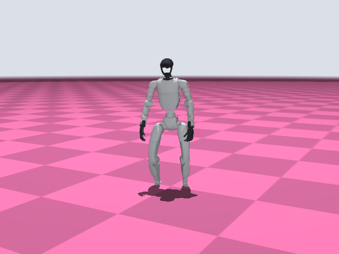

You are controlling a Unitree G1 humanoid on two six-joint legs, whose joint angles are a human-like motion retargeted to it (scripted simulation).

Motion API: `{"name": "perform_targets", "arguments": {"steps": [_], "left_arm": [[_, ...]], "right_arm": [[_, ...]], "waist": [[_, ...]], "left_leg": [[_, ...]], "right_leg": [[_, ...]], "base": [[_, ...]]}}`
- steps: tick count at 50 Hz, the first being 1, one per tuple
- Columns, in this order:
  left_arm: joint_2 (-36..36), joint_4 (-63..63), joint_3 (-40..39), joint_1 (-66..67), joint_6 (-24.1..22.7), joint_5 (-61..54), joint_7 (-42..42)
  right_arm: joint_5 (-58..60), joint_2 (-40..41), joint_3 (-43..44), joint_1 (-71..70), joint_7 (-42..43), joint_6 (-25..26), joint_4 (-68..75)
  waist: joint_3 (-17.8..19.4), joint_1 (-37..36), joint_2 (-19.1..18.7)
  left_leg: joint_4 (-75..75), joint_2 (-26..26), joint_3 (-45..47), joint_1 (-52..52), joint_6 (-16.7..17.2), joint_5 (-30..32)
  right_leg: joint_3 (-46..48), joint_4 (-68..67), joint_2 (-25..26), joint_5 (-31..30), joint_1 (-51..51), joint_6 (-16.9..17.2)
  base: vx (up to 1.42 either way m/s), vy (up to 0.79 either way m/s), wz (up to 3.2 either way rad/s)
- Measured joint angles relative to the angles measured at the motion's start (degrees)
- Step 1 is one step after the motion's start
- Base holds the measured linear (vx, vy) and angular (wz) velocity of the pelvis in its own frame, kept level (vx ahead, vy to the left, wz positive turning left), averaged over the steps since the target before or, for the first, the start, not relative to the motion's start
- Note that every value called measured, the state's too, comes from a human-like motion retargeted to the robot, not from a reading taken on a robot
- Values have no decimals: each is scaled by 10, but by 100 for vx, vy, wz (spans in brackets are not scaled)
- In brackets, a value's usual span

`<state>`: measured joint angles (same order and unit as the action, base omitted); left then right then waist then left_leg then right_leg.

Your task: Sport exercise

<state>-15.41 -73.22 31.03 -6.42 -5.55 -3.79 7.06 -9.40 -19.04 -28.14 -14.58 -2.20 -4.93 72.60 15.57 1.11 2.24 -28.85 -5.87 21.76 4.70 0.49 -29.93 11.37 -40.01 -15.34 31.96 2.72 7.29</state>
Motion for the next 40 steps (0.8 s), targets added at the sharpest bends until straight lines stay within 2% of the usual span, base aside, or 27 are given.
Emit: {"name": "perform_targets", "arguments": {"steps": [3, 5, 15, 17, 25, 27, 33, 35, 40], "left_arm": [[0, 2, 0, 5, -1, -5, -1], [-4, 5, -3, 3, 0, -10, 1], [2, 5, 0, 26, -2, -25, -2], [-1, 5, -1, 23, -1, -30, 0], [1, 4, 6, 39, -2, -34, -6], [-3, 4, 7, 35, -2, -35, -6], [-1, 4, 13, 47, -3, -39, -11], [-7, 5, 12, 42, -2, -42, -10], [-4, 5, 17, 53, -1, -48, -11]], "right_arm": [[-5, 1, 2, -2, 5, -2, -5], [-11, -1, 3, -10, 7, -1, -9], [-16, 2, -1, -8, 20, -6, -20], [-16, 2, -3, -17, 21, -5, -19], [-11, 7, -20, -18, 31, -7, -23], [-10, 7, -23, -26, 32, -6, -22], [-9, 12, -36, -24, 41, -7, -22], [-12, 13, -37, -34, 43, -6, -20], [-14, 18, -47, -28, 48, -7, -19]], "waist": [[-3, 5, 0], [-31, 6, -17], [-15, 20, -11], [-34, 19, -20], [-18, 28, -9], [-35, 28, -13], [-19, 32, -2], [-33, 31, -9], [-16, 32, 1]], "left_leg": [[-14, -6, 2, -7, -1, -8], [22, -17, 4, -21, -3, 0], [-54, -36, 14, -21, -3, -32], [-7, -33, 19, -20, -7, -18], [-56, -40, 27, -13, -6, -35], [-3, -29, 31, -7, -12, -18], [-43, -34, 36, 1, -10, -29], [6, -25, 38, 5, -15, -16], [-36, -33, 41, 11, -12, -24]], "right_leg": [[-6, -4, 4, 0, 7, 0], [0, 63, 37, -27, 7, -6], [-26, 2, 33, -7, 18, -2], [-25, 59, 51, -29, 13, -5], [-46, 0, 42, -7, 23, -2], [-45, 49, 51, -24, 18, -3], [-58, 0, 41, -5, 23, -1], [-54, 53, 53, -22, 15, -3], [-63, 7, 44, -6, 17, -1]], "base": [[0, 0, 0], [8, 3, -17], [-1, 1, -15], [7, 2, -21], [-1, 0, -9], [4, 1, -7], [-1, -1, -3], [7, 2, -10], [-1, -1, -3]]}}
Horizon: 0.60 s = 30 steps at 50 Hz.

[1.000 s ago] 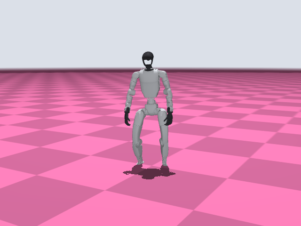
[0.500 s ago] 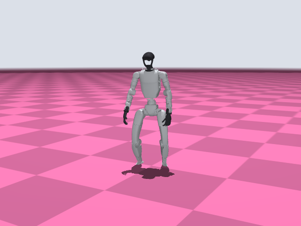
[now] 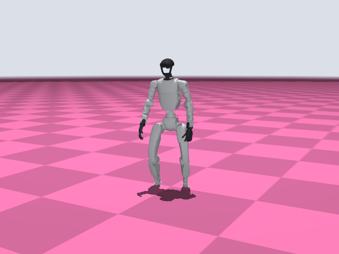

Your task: Sport exercise

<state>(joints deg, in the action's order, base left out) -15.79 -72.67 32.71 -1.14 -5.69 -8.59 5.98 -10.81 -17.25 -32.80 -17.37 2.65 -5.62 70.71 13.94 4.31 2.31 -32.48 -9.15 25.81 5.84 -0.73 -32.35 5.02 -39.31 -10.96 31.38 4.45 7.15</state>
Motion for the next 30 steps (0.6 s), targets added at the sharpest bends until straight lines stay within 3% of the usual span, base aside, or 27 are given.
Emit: {"name": "perform_targets", "arguments": {"steps": [4, 10, 12, 30], "left_arm": [[-6, 3, 2, -2, 3, -5, 7], [-5, 5, 4, 8, 5, -9, 15], [-10, 8, 3, 4, 9, -10, 23], [-12, 22, -1, 22, 24, -5, 61]], "right_arm": [[-5, 2, -4, -8, -4, 3, 1], [-7, 6, -14, -3, -11, 5, -1], [-10, 5, -13, -11, -19, 9, -1], [-17, 4, -28, -3, -62, 24, -22]], "waist": [[-9, -2, -6], [6, -1, 1], [-8, -3, -7], [10, 1, 0]], "left_leg": [[28, 1, 3, 1, -4, 8], [-14, -8, 6, 6, -2, -5], [21, -5, 7, 3, -6, 4], [-36, -15, 18, 6, -6, -11]], "right_leg": [[3, 43, 13, -15, -8, -1], [-7, -3, 7, 4, -3, 1], [-2, 48, 19, -14, -10, -1], [-20, -14, 11, 10, 4, 4]], "base": [[3, 1, -4], [1, 0, -1], [4, 1, -3], [-1, 0, -1]]}}
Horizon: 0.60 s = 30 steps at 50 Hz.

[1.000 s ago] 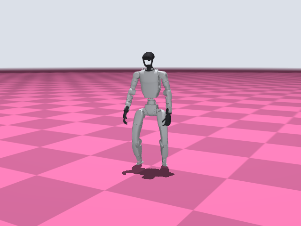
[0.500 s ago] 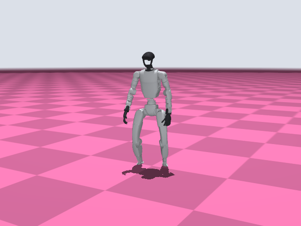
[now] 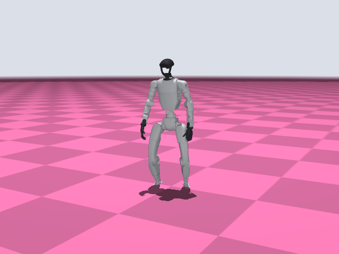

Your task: Sport exercise

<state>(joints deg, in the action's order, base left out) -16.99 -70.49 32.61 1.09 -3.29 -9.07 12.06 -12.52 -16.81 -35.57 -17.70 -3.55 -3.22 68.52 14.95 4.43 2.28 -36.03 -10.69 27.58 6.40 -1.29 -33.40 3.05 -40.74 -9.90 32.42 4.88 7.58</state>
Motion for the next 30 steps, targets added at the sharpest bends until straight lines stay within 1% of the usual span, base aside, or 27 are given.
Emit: {"name": "perform_targets", "arguments": {"steps": [2, 7, 13, 15, 20, 22, 28, 30], "left_arm": [[-3, 1, -5, -5, 4, 1, 9], [3, -4, -10, 4, 7, 5, 17], [8, -13, -18, 8, 8, 12, 23], [8, -19, -22, 3, 7, 15, 23], [16, -25, -23, 13, 5, 22, 16], [14, -27, -25, 5, 3, 27, 13], [16, -20, -22, 2, -3, 38, 3], [10, -14, -20, -8, -4, 44, 1]], "right_arm": [[1, -3, 3, -7, -9, 4, -5], [6, 0, -1, -2, -15, 5, -7], [15, 3, 2, -7, -17, 7, -6], [19, 5, 7, -14, -16, 8, -2], [27, 10, 8, -9, -10, 7, 1], [31, 12, 13, -16, -10, 7, 4], [45, 16, 14, -10, -7, 6, 3], [52, 15, 21, -13, -8, 6, 1]], "waist": [[-14, 0, -5], [-2, 5, 2], [-3, 12, 5], [-15, 12, 0], [-3, 21, 11], [-11, 22, 7], [-2, 29, 20], [-6, 26, 19]], "left_leg": [[36, 10, 1, -3, -5, 10], [0, 3, 5, 1, -1, 1], [-10, 4, 10, 0, -2, -2], [18, 10, 12, -2, -7, 3], [-27, 0, 18, 4, -4, -9], [-7, 5, 19, 3, -9, -8], [-49, -4, 24, 9, -10, -23], [-31, 4, 23, 10, -17, -23]], "right_leg": [[3, 42, 6, -14, -3, 0], [-6, -3, -2, 2, 5, 2], [-12, -16, -4, 9, 12, 3], [-9, 19, 2, -1, 10, 3], [-19, -34, -6, 20, 17, 4], [-15, -6, 0, 13, 13, 4], [-22, -52, -9, 35, 17, 7], [-17, -30, -8, 31, 11, 8]], "base": [[3, 2, -1], [-1, -1, -3], [0, 0, 0], [3, 2, -5], [0, 0, -6], [7, 3, -8], [0, 0, -3], [3, 2, -1]]}}
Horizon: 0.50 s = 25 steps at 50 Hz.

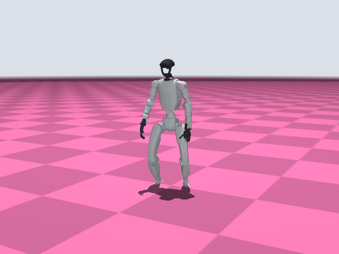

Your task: Sport exercise

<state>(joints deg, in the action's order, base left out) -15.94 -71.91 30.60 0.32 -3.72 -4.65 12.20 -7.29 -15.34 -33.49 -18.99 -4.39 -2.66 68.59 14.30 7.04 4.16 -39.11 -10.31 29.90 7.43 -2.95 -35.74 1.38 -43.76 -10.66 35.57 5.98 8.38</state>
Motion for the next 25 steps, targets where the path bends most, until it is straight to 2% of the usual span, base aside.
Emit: {"name": "perform_targets", "arguments": {"steps": [11, 16, 20, 25], "left_arm": [[-21, 67, 2, -15, -23, 45, -25], [-30, 134, -6, -72, -38, 78, -46], [-35, 169, -18, -82, -40, 101, -52], [-35, 173, -35, -83, -35, 113, -50]], "right_arm": [[58, -5, -5, 47, -8, -8, -27], [103, -13, -13, 47, -15, -13, -52], [143, -24, -14, 33, -29, -14, -71], [185, -35, -16, 23, -50, -9, -86]], "waist": [[18, -25, 23], [31, -53, 29], [48, -81, 31], [61, -111, 28]], "left_leg": [[-20, 17, -17, 6, -16, -11], [-28, 35, -41, -13, -28, -13], [-34, 56, -68, -46, -39, -5], [-45, 92, -108, -105, -50, 13]], "right_leg": [[6, -42, -29, 22, -3, 9], [16, -64, -50, 29, 8, 14], [21, -92, -74, 37, 30, 13], [31, -149, -127, 65, 51, -5]], "base": [[0, 1, 6], [-9, 1, 30], [-15, -2, 51], [-20, -7, 72]]}}
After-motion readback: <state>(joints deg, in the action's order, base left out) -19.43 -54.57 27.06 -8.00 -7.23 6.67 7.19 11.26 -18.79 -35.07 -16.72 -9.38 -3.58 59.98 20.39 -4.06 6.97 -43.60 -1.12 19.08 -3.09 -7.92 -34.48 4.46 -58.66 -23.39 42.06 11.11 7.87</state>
